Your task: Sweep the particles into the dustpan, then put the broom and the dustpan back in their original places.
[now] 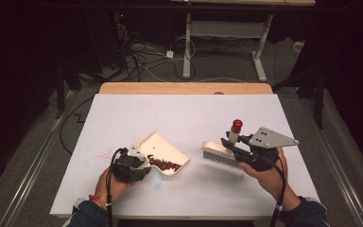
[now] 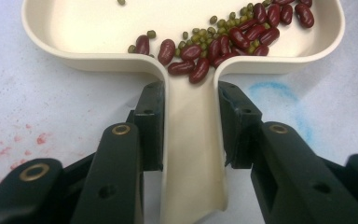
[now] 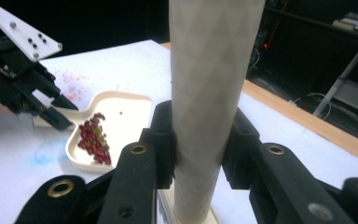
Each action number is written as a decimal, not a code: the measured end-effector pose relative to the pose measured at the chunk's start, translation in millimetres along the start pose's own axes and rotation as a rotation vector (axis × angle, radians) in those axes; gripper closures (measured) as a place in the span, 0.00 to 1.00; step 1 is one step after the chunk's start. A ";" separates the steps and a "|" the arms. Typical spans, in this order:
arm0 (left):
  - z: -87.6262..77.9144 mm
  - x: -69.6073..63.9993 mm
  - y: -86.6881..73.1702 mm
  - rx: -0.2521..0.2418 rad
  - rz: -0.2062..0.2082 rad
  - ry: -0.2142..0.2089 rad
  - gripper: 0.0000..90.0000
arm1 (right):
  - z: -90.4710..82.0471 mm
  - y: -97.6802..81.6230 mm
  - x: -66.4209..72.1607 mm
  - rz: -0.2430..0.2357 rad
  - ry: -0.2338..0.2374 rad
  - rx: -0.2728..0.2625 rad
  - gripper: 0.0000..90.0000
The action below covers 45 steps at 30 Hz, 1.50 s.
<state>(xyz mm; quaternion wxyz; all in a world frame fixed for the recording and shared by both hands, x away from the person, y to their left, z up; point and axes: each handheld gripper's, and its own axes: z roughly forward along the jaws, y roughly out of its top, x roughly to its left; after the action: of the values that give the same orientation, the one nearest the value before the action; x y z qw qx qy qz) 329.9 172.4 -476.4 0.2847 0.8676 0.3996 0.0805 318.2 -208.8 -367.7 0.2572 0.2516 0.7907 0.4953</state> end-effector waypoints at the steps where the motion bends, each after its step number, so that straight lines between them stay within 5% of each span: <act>1: 0.1 0.4 0.1 0.000 -0.001 -0.001 0.70 | -2.3 -2.9 -2.8 0.007 0.001 0.003 0.78; 12: 1.6 2.9 2.7 -0.005 -0.001 -0.003 0.70 | -29.3 -23.3 -22.6 0.035 -0.042 0.043 0.78; 23: 2.6 2.9 3.2 -0.010 -0.007 0.007 0.70 | -56.2 -38.8 -40.7 0.051 -0.021 0.091 0.78; 27: 3.0 4.3 1.8 -0.017 -0.025 0.015 0.70 | -65.2 -35.5 -46.5 0.064 0.051 0.116 0.78; 32: 0.4 9.5 -0.5 -0.030 -0.047 0.041 0.70 | -70.6 -34.5 -55.7 0.075 0.080 0.120 0.78; 45: 3.7 27.6 -3.4 -0.061 -0.154 0.133 0.70 | -45.7 -34.0 -81.3 0.097 0.179 0.213 0.78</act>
<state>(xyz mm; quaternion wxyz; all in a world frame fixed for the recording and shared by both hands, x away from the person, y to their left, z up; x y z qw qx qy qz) 347.6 192.9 -483.8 0.2892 0.8180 0.4805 0.1277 343.7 -304.9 -368.7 0.1330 0.2703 0.8454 0.4411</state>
